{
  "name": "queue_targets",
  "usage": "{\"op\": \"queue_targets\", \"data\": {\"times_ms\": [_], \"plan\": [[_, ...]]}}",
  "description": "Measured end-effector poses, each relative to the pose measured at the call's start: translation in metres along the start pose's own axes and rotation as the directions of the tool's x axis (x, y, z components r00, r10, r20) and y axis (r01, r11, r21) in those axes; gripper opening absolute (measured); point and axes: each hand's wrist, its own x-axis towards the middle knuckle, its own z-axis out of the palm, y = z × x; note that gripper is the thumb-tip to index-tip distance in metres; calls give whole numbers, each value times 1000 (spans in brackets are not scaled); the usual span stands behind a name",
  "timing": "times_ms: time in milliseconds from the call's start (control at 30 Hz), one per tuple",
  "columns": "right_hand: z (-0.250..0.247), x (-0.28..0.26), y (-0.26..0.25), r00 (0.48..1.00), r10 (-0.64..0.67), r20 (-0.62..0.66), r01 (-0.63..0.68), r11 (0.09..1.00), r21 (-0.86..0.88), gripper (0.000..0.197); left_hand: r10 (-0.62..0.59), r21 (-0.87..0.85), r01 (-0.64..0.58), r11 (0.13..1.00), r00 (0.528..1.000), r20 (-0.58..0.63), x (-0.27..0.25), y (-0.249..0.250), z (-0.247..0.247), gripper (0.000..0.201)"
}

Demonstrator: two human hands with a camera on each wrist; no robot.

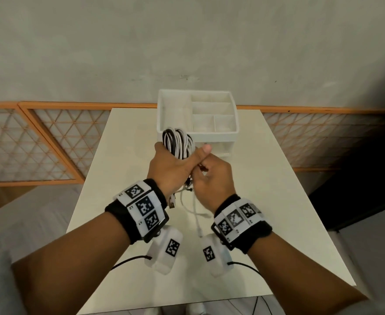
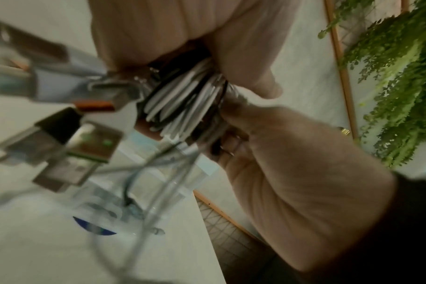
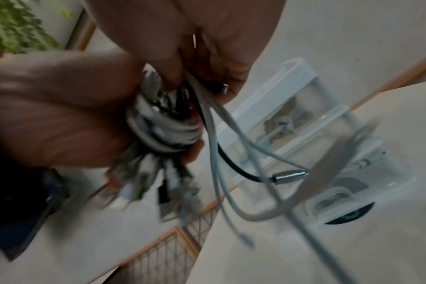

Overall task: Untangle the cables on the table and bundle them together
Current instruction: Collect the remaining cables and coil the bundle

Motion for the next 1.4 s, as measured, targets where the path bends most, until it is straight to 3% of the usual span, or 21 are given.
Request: {"op": "queue_targets", "data": {"times_ms": [100, 167, 233, 300, 433, 567, 733, 833, 867, 1000, 1067, 1200, 1333, 1400], "plan": [[5, -3, -6, 993, -53, 104, 50, 998, 34, 19, -20, -120, 14, 993, 998, -52, 1, 1, 1, 71], [3, -3, -8, 970, 14, 242, -41, 994, 106, 20, 29, -100, -32, 994, 999, -38, 4, 1, -6, 52], [-3, -1, -9, 941, 97, 326, -187, 948, 258, 23, 117, -140, -108, 984, 992, 54, 8, 0, -13, 52], [-8, 1, -8, 929, 111, 352, -235, 913, 334, 25, 194, -187, -167, 968, 971, 137, 8, 0, -20, 53], [-9, -1, -2, 946, 54, 321, -97, 988, 119, 19, 256, -219, -203, 954, 934, 251, 2, 2, -24, 45], [0, -7, -3, 945, 29, 327, -59, 995, 82, 28, 204, -242, -168, 956, 970, 134, 0, -2, -17, 85], [-3, -13, -9, 909, 18, 416, -50, 997, 67, 49, 159, -215, -177, 960, 982, -97, 1, 0, -12, 47], [-10, -17, 4, 916, 152, 370, -169, 986, 13, 69, 165, -198, -189, 962, 977, -133, 4, 4, -20, 28], [-10, -17, 10, 919, 180, 350, -190, 982, -6, 66, 169, -190, -189, 963, 978, -119, 4, 4, -23, 24], [-4, -17, 15, 934, 132, 333, -121, 991, -55, 12, 188, -212, -194, 958, 981, -51, -5, 8, -25, 3], [-4, -17, 13, 920, 149, 363, -151, 988, -23, 4, 194, -242, -201, 949, 980, -52, -9, 14, -26, 10], [-14, -13, 21, 839, 246, 484, -262, 964, -36, 14, 220, -297, -203, 933, 975, 27, -10, 21, -35, 13], [-29, -2, 27, 757, 409, 510, -412, 904, -113, 25, 235, -189, -186, 964, 930, 284, -8, 14, -46, 29], [-34, 5, 23, 715, 467, 520, -408, 883, -232, 30, 209, -74, -196, 978, 892, 402, -10, 13, -48, 32]]}}
